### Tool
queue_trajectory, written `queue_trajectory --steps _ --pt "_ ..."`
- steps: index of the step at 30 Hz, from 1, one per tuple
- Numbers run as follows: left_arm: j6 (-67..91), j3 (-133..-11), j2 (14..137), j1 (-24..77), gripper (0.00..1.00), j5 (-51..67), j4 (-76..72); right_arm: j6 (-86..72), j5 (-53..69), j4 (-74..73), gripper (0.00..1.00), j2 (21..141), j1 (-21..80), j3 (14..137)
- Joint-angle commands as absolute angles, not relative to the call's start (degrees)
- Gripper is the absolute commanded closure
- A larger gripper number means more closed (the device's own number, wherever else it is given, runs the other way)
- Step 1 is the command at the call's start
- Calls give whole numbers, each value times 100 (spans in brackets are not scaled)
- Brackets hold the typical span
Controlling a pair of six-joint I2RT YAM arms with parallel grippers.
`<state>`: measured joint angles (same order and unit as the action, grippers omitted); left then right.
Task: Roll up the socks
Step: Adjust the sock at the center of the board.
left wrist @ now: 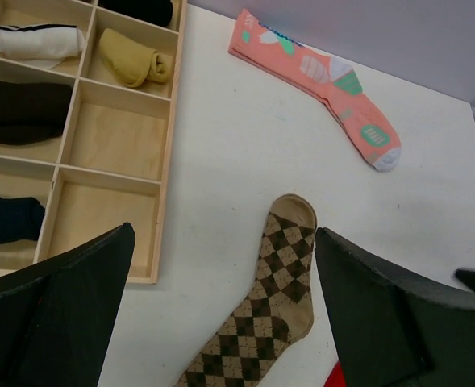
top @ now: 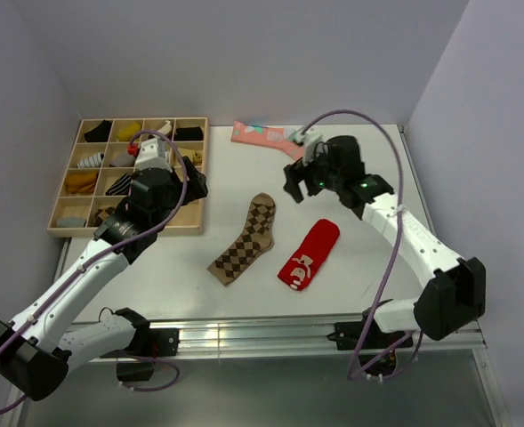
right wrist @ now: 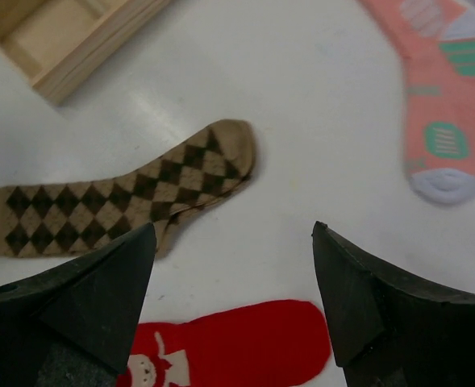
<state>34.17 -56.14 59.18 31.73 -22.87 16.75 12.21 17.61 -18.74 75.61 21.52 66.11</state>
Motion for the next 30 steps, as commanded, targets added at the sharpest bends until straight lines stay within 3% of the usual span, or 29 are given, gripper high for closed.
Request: queue_trajectory --steps 1,12,21,30 --pt "3629 -5994 5827 3147 0 -2619 1872 1362 1425 -2171 16 7883 2942 6724" --pt "3937 -6908 5748 2373 5 -2566 2452 1020 1002 -2171 24 9069 5473 6724" --pt "3894 -7418 5695 2250 8 -2461 2505 765 492 -2065 37 9869 6415 6961" --pt "3806 -7400 5564 2197 8 -2338 2505 659 440 -2197 42 10432 6644 7409"
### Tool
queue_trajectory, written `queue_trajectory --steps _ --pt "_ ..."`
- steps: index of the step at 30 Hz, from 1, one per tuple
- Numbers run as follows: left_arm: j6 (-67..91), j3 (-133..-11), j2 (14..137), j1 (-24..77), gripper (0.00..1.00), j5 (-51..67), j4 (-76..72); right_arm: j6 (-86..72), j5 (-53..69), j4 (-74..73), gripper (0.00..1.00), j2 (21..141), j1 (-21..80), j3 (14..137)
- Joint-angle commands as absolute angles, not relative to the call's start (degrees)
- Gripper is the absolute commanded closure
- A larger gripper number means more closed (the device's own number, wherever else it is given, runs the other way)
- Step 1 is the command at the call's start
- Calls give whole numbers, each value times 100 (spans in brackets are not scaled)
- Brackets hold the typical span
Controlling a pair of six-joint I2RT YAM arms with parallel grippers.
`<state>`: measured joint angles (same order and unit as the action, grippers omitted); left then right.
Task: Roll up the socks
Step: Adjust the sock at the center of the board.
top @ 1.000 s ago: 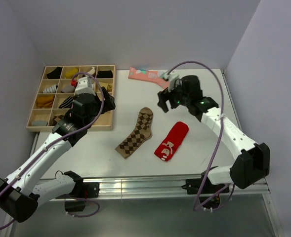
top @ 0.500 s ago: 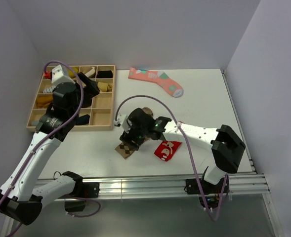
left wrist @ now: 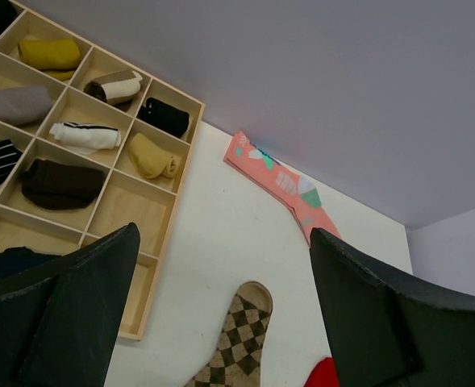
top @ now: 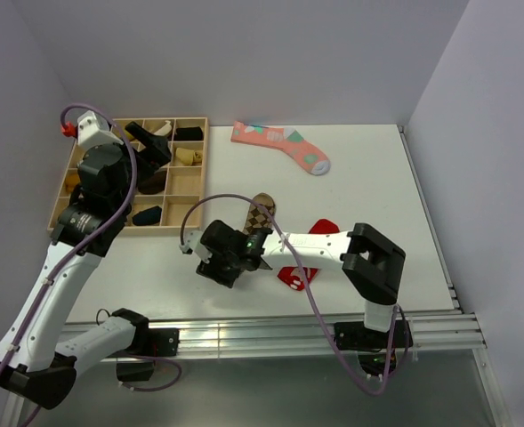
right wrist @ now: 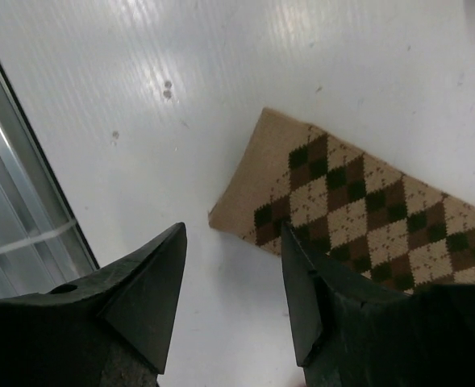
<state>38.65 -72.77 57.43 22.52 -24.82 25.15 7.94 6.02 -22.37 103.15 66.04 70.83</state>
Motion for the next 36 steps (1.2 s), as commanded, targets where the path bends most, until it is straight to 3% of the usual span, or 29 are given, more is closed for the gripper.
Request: queue_trajectory --steps 1,8,18,36 --pt "3788 -7400 5555 2197 8 -2329 2496 642 439 -2189 43 10476 6653 7470" --pt "3753 -7330 5546 2171 7 -2153 2487 501 229 -2259 50 10994 6811 7822" --pt "3691 -7084 5449 2145 7 -2013 2470 404 18 -2312 51 11452 6855 8060" --pt "3753 -6513 5397 2127 6 -1846 2197 817 -826 -2162 51 10802 6820 7260"
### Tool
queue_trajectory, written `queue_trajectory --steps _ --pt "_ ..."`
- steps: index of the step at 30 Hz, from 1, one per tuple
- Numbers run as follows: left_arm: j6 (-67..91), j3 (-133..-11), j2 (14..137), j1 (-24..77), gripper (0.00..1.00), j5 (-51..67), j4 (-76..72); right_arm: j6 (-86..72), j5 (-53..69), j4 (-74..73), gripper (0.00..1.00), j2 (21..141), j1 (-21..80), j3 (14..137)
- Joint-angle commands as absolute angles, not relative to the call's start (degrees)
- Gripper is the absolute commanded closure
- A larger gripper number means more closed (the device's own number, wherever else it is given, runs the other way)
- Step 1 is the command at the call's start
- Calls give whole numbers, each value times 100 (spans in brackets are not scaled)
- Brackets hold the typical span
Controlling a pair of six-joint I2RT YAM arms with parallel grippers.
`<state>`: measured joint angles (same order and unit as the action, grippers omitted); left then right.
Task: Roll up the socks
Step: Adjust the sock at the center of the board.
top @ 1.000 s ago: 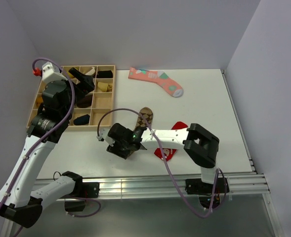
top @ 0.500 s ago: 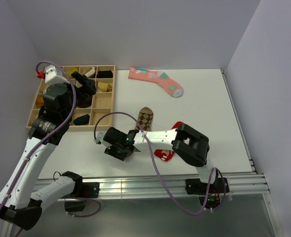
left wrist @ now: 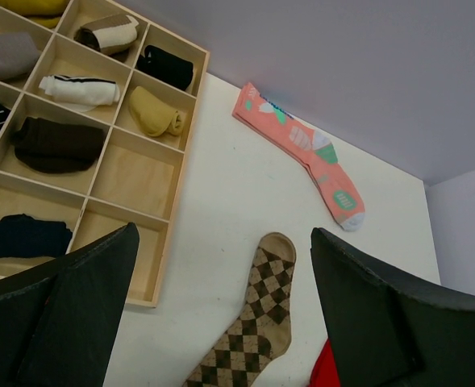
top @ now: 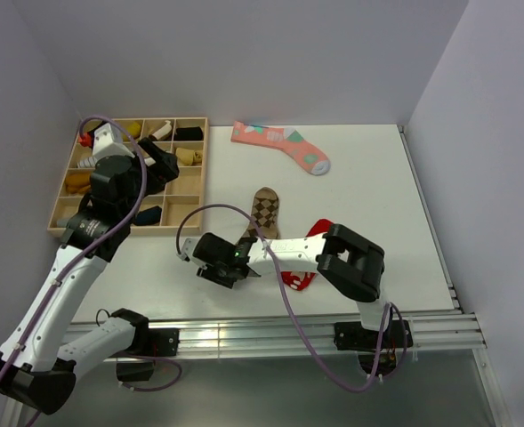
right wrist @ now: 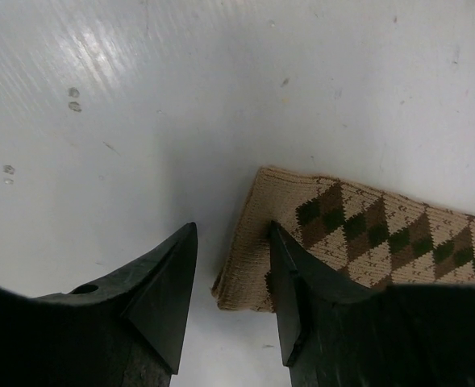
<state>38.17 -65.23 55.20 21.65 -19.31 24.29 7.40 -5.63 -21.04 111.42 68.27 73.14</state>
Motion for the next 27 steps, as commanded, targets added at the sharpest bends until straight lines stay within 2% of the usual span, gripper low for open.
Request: queue_trajectory --steps 1,13,27 --pt "3753 -6487 5379 2127 7 -1846 2189 817 -844 -2180 51 10802 6829 7277" --pt "3718 -6451 5370 2127 6 -1828 2180 721 -1309 -2294 48 10652 6829 7348" --pt "3709 -6407 5458 2118 6 -1767 2110 668 -941 -2496 49 10889 6829 7400"
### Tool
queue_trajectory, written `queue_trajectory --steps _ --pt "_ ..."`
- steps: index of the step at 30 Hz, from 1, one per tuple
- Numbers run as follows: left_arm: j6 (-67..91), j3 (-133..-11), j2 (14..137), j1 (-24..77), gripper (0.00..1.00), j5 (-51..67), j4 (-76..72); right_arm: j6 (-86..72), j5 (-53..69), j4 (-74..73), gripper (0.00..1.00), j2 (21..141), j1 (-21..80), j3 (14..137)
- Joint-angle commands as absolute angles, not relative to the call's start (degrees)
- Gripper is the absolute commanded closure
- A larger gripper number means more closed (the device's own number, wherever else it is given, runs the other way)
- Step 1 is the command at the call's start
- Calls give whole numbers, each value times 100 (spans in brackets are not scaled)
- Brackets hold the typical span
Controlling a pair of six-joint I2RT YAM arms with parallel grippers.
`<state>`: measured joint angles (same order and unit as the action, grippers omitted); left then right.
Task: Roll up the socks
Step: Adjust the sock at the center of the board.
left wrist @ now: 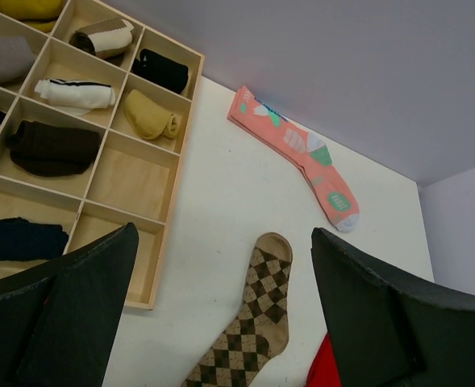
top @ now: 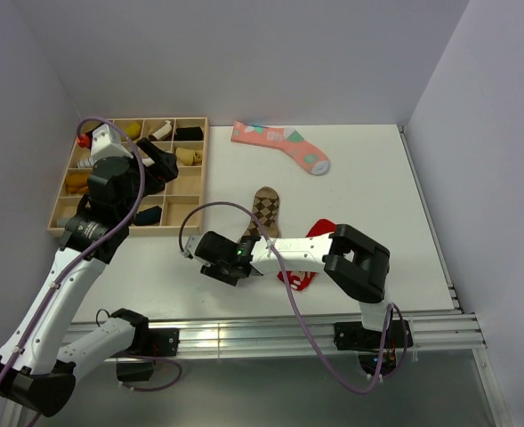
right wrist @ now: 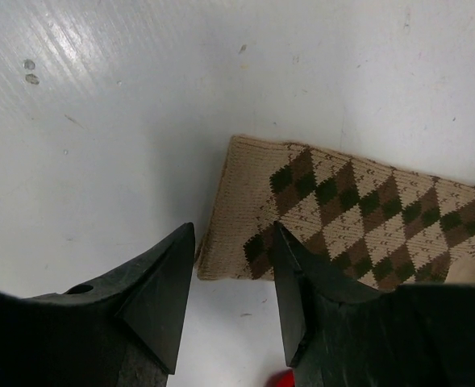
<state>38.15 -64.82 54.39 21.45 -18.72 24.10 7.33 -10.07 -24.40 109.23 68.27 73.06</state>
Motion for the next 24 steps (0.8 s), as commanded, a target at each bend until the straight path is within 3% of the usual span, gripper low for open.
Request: queue_trajectory --steps 1,9,17,24 --pt "3718 -6390 5475 2109 6 -1749 2101 668 -897 -2505 50 10916 6829 7400" --pt "3753 -6293 5563 2074 6 -1679 1987 712 -730 -2496 53 11065 6838 7339" --pt "3867 -6153 5616 2004 5 -1591 1828 861 -89 -2452 69 11013 6584 7137" --pt "4025 -5863 5537 1986 7 -1494 1565 1309 1606 -2671 79 10653 5969 6952"
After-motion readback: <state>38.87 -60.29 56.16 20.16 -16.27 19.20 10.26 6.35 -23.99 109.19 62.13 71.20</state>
